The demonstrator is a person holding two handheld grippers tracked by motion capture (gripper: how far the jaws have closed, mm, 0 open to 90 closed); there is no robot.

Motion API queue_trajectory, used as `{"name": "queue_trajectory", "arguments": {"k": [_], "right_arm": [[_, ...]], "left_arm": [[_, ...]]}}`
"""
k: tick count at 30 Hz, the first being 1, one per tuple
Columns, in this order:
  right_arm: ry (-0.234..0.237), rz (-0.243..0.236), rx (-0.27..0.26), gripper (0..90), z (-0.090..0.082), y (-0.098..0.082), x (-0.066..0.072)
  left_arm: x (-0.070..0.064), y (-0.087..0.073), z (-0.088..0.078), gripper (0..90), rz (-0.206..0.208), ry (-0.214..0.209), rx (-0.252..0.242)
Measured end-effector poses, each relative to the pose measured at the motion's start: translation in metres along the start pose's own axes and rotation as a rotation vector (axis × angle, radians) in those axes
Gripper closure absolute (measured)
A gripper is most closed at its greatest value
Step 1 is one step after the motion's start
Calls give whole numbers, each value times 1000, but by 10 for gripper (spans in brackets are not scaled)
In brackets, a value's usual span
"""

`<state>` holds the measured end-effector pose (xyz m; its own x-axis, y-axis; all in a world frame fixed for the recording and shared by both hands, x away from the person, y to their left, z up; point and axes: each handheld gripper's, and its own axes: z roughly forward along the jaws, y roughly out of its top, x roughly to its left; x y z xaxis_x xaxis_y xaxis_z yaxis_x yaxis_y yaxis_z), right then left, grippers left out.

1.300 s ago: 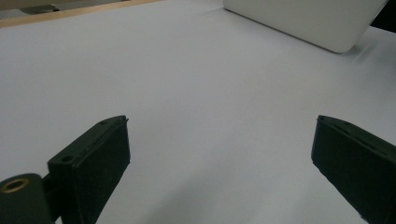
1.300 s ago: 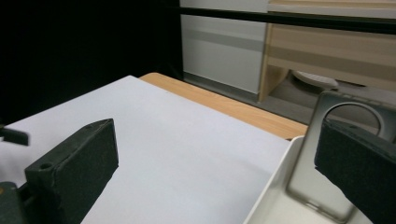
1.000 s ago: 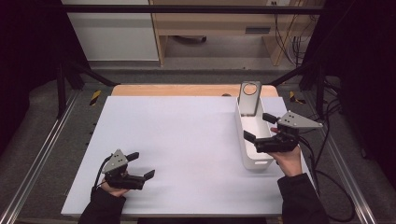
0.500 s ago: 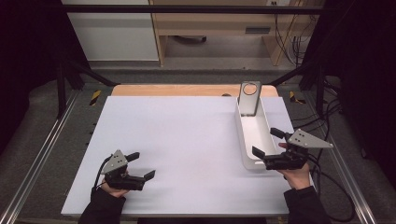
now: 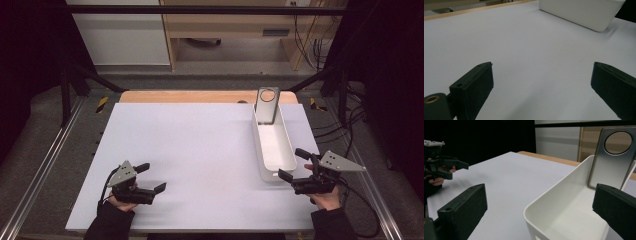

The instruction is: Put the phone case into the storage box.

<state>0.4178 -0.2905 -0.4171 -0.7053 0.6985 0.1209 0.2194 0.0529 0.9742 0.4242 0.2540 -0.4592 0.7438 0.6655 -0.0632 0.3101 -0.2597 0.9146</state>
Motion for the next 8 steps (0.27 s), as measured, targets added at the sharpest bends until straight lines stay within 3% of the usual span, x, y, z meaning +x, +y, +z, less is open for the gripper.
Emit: {"name": "queue_trajectory", "arguments": {"k": [8], "right_arm": [[5,19,7,1,-8,-17,-5]], "left_arm": [[1,0,0,39,-1,9,-2]]}}
